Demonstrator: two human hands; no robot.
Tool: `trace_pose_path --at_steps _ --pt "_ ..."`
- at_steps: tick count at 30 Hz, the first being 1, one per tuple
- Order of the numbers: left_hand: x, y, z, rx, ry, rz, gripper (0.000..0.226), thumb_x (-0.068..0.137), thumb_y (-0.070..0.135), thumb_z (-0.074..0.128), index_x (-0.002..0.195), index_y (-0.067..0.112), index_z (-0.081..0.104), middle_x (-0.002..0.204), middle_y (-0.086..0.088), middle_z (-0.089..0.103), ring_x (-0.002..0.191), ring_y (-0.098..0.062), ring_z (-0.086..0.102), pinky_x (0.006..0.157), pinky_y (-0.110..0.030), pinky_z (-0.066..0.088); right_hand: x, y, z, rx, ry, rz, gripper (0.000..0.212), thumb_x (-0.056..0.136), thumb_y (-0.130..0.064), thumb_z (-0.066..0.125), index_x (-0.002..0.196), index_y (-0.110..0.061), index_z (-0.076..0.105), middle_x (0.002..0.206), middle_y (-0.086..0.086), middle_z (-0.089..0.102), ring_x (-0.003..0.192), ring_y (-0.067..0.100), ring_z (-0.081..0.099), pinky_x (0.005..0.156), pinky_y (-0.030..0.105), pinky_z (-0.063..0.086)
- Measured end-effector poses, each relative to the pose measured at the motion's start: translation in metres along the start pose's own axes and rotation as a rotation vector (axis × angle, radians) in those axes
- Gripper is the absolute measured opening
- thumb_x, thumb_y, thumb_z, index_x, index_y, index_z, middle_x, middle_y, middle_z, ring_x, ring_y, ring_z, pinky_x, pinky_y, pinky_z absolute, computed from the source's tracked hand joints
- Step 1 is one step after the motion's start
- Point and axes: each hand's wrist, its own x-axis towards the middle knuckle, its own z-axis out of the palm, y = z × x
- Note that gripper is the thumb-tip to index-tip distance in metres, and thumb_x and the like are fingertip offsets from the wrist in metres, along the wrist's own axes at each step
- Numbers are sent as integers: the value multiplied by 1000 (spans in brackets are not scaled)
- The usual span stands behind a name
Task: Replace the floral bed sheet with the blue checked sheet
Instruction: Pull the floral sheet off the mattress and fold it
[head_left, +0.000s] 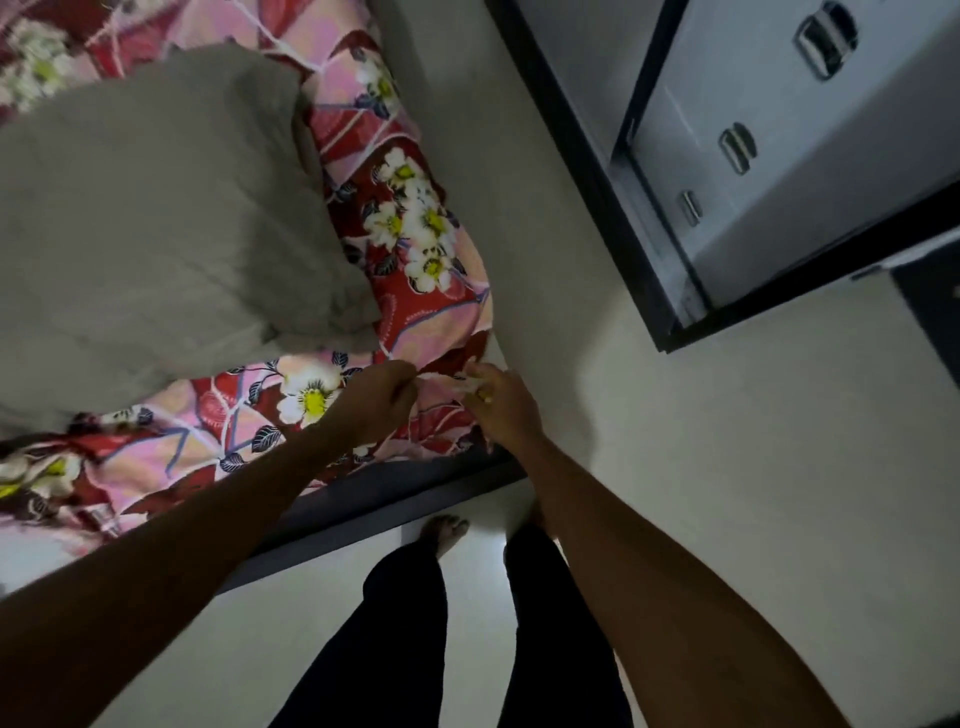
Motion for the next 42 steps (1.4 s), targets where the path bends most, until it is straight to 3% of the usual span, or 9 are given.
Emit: trace_pose_path --at_steps 6,11,14,19,24,30,36,39,42 --pt "-52 -12 -64 -123 328 -188 32 97 31 42 79 12 58 71 -5 62 62 -23 60 55 -35 48 -3 -90 13 205 -81 -103 26 102 -35 51 79 -23 54 83 0 58 74 15 57 64 30 41" --pt "-80 -35 -136 -43 632 -231 36 100 35 43 82 9 60 72 -11 62 65 -29 60 59 -36 47 -19 -188 59 572 -190 -92 26 105 -28 47 111 -5 59 95 10 61 90 23 58 82 37 47" --pt "-77 -53 -134 57 559 -206 31 99 31 44 87 9 60 76 -15 62 69 -32 61 61 -32 39 -14 -196 91 564 -103 -27 28 104 -27 48 121 -10 60 111 12 66 102 29 62 90 40 51" --pt "-63 -79 -69 67 214 -97 25 98 32 46 102 15 64 94 -11 66 86 -31 63 72 -33 47 1 -134 116 843 230 320 33 97 -32 56 114 -6 64 112 14 69 89 21 70 64 25 54" --pt "-76 -127 -12 105 -140 -188 65 87 57 54 140 21 43 129 -12 54 116 -32 53 91 -46 50 -6 -116 157 1012 323 441 63 93 -51 61 142 -16 43 127 7 59 112 29 60 92 45 54" --pt "-117 -161 8 255 -86 -371 84 79 62 62 145 21 30 134 -11 46 118 -34 51 91 -49 46 15 -155 170 878 119 450 19 96 -7 53 108 -9 68 108 16 70 95 27 67 85 39 57" --pt "-120 -176 -15 -162 197 -503 24 99 28 43 110 13 58 97 -7 62 93 -30 63 75 -31 43 20 -204 105 1434 172 221 15 99 -7 53 110 -11 63 99 13 72 84 24 71 73 38 59" --pt "-119 -180 -45 -168 393 -374 23 98 11 45 115 11 61 103 -10 66 94 -28 62 76 -30 41 9 -174 99 1180 320 431 10 98 -8 54 102 -13 62 100 12 67 81 23 66 64 33 56" --pt "-119 -197 -54 -306 412 -337 28 99 9 44 124 10 58 116 -11 66 105 -27 61 91 -39 49 0 -141 121 861 266 609 35 96 -27 63 127 -12 54 125 14 60 104 29 64 72 37 58"
